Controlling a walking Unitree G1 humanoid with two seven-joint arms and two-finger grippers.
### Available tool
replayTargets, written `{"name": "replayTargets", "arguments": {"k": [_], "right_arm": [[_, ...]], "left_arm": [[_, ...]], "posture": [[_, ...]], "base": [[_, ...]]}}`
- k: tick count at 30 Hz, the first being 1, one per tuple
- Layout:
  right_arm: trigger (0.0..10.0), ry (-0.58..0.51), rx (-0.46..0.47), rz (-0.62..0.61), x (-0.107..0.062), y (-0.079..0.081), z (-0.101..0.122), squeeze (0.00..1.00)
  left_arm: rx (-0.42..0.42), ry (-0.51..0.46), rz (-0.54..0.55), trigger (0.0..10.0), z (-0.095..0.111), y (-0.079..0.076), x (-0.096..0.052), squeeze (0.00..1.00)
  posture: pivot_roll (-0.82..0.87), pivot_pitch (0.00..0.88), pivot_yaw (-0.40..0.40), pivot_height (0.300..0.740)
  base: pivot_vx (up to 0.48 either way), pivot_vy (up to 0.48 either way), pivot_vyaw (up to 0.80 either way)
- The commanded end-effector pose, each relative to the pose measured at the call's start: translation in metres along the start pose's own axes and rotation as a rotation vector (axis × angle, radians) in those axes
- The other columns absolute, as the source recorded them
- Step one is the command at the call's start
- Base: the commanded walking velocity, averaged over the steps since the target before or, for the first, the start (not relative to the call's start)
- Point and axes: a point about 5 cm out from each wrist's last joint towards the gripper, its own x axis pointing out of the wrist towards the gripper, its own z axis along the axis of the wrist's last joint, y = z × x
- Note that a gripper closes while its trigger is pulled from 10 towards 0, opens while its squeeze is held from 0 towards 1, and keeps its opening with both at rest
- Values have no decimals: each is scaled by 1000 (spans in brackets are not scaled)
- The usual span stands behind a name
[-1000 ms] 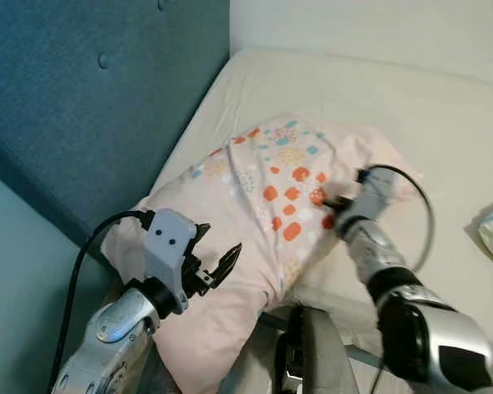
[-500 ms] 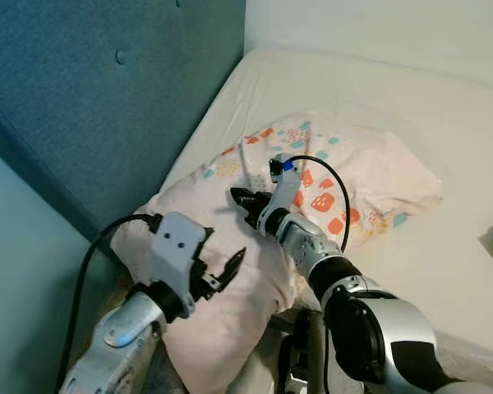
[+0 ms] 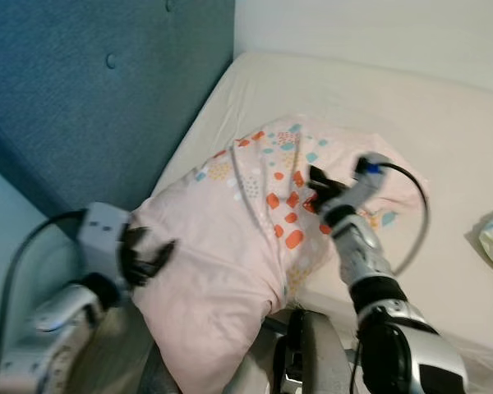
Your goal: Clean up the room
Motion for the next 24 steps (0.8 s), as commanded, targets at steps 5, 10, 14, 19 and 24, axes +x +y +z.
{"name": "replayTargets", "arguments": {"k": [5,10,14,19,24], "right_arm": [[10000,-103,296,-292,-29,-46,-2,1000],[10000,-121,391,-365,-37,-59,-6,1000],[10000,-113,450,-411,-40,-69,-11,1000],[10000,-40,504,-509,-47,-87,-23,1000],[10000,63,462,-486,-38,-78,-26,761]], "left_arm": [[-31,29,2,10000,-11,2,-3,0],[-36,14,-9,10000,-10,-3,-1,0],[-32,10,-28,10000,-9,-7,1,0],[-2,-11,-19,10000,-4,-7,5,0],[33,-58,-59,10000,9,-17,13,0]], "posture": [[50,264,1,610],[52,267,2,610],[62,271,4,610],[87,287,10,610],[132,325,14,610]], "base": [[0,0,0],[0,0,0],[0,0,0],[0,0,0],[0,0,0]]}}
